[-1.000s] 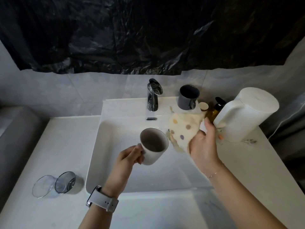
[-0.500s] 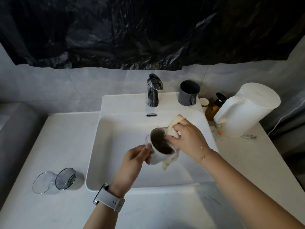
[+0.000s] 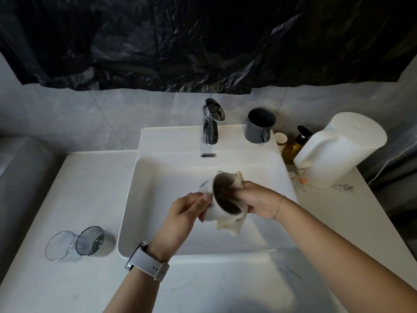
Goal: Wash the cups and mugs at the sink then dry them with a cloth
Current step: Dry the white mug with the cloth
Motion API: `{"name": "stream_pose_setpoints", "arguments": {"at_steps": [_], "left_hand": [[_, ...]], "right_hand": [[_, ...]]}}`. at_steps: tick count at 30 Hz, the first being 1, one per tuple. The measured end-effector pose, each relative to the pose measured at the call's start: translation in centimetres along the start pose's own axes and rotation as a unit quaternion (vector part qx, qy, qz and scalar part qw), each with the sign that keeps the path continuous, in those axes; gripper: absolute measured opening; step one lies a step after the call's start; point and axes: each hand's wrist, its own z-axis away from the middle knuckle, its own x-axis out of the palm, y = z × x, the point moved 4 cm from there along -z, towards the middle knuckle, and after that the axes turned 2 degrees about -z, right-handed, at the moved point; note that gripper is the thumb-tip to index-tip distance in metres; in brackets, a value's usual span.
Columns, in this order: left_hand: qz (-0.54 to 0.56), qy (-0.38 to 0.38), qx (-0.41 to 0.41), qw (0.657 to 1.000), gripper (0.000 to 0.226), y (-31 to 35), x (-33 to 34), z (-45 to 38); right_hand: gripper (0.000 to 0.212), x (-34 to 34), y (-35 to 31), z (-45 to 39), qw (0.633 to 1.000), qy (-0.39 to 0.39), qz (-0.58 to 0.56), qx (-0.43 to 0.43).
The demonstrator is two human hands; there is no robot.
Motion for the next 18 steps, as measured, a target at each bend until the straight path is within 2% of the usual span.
{"name": "stream_pose_setpoints", "arguments": {"at_steps": [2, 4, 6, 8, 11, 14, 15, 18], "left_hand": [[-0.014, -0.004, -0.008, 1.0, 0.05, -0.4, 0.0, 0.3], [-0.027, 0.005, -0.015, 1.0, 0.05, -0.6, -0.4, 0.5], [-0.039, 0.014, -0.013, 0.999, 0.05, -0.2, -0.9, 0.3], [-0.056, 0.024, -0.013, 0.998, 0.05, 0.2, -1.5, 0.0], [-0.039, 0.024, -0.029, 0.999, 0.049, 0.2, -2.6, -0.1], [0.03, 0.05, -0.059, 0.997, 0.051, -0.7, -3.7, 0.6], [0.068, 0.07, -0.071, 0.993, 0.052, -1.2, -4.1, 0.9], [0.157, 0.152, -0.087, 0.972, 0.05, -2.4, -6.1, 2.5]], "right_hand": [[0.007, 0.2, -0.2, 0.0, 0.993, 0.04, 0.1, -0.044], [0.008, 0.3, -0.9, 0.0, 0.945, 0.155, 0.255, -0.136], [0.009, 0.9, -2.0, 0.9, 0.899, 0.235, 0.3, -0.215], [0.018, 1.7, -2.6, 1.3, 0.868, 0.263, 0.329, -0.262], [0.03, 2.4, -2.7, 1.4, 0.851, 0.254, 0.377, -0.262], [0.023, 3.0, -3.0, 2.0, 0.812, 0.279, 0.416, -0.301], [0.028, 2.9, -3.2, 2.3, 0.816, 0.297, 0.385, -0.314], [0.045, 2.3, -3.9, 2.7, 0.862, 0.33, 0.247, -0.295]]}}
